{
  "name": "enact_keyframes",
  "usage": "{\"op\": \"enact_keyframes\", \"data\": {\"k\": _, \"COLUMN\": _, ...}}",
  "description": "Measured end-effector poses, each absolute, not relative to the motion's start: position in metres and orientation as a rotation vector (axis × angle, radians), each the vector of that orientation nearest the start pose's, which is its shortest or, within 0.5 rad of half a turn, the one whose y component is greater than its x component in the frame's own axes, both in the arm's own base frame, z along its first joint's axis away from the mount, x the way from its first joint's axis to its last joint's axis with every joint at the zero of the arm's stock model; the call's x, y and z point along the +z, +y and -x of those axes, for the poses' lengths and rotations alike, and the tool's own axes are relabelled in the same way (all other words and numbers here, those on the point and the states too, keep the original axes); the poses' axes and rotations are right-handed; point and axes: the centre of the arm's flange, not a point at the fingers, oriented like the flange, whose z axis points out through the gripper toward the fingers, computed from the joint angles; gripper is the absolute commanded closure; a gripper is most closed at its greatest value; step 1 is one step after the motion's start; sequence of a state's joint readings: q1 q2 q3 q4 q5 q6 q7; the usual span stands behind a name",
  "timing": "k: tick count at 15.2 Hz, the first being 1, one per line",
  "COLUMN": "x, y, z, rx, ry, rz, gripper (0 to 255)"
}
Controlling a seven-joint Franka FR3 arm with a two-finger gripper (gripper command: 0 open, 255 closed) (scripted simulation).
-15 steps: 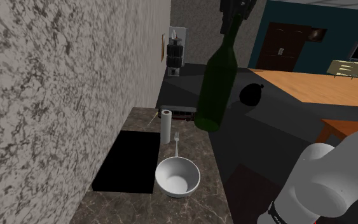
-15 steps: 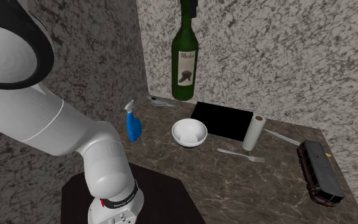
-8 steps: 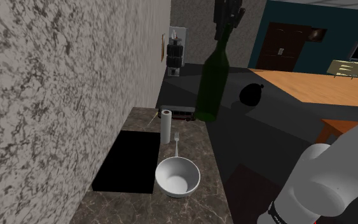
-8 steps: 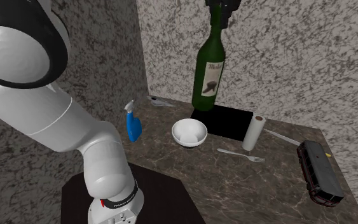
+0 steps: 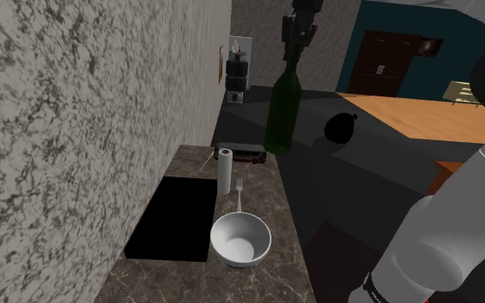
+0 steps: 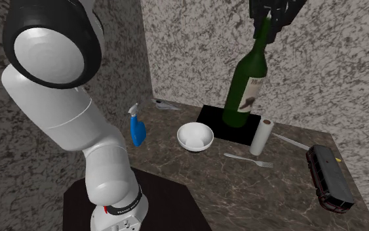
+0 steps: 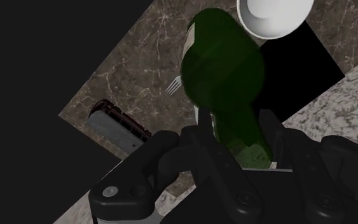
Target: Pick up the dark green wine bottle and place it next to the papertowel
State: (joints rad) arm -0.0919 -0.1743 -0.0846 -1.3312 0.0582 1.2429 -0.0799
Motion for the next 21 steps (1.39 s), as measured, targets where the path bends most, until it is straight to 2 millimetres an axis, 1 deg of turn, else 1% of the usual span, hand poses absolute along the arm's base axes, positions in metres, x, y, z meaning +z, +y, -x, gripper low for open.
{"op": "enact_keyframes", "data": {"k": 1, "x": 0.786, "y": -0.089, "z": -0.441, "rx": -0.144, "ry": 0.116, "rz": 3.078, "gripper": 255}}
{"op": "enact_keyframes", "data": {"k": 3, "x": 0.784, "y": -0.107, "z": -0.457, "rx": -0.145, "ry": 0.115, "rz": 3.078, "gripper": 255}}
{"op": "enact_keyframes", "data": {"k": 6, "x": 0.772, "y": -0.141, "z": -0.475, "rx": -0.144, "ry": 0.116, "rz": 3.078, "gripper": 255}}
{"op": "enact_keyframes", "data": {"k": 8, "x": 0.768, "y": -0.159, "z": -0.495, "rx": -0.145, "ry": 0.115, "rz": 3.078, "gripper": 255}}
{"op": "enact_keyframes", "data": {"k": 10, "x": 0.76, "y": -0.184, "z": -0.511, "rx": -0.144, "ry": 0.117, "rz": 3.079, "gripper": 255}}
{"op": "enact_keyframes", "data": {"k": 11, "x": 0.758, "y": -0.192, "z": -0.519, "rx": -0.145, "ry": 0.116, "rz": 3.079, "gripper": 255}}
{"op": "enact_keyframes", "data": {"k": 14, "x": 0.745, "y": -0.2, "z": -0.524, "rx": -0.144, "ry": 0.115, "rz": 3.079, "gripper": 255}}
{"op": "enact_keyframes", "data": {"k": 21, "x": 0.708, "y": -0.2, "z": -0.525, "rx": -0.144, "ry": 0.114, "rz": 3.079, "gripper": 255}}
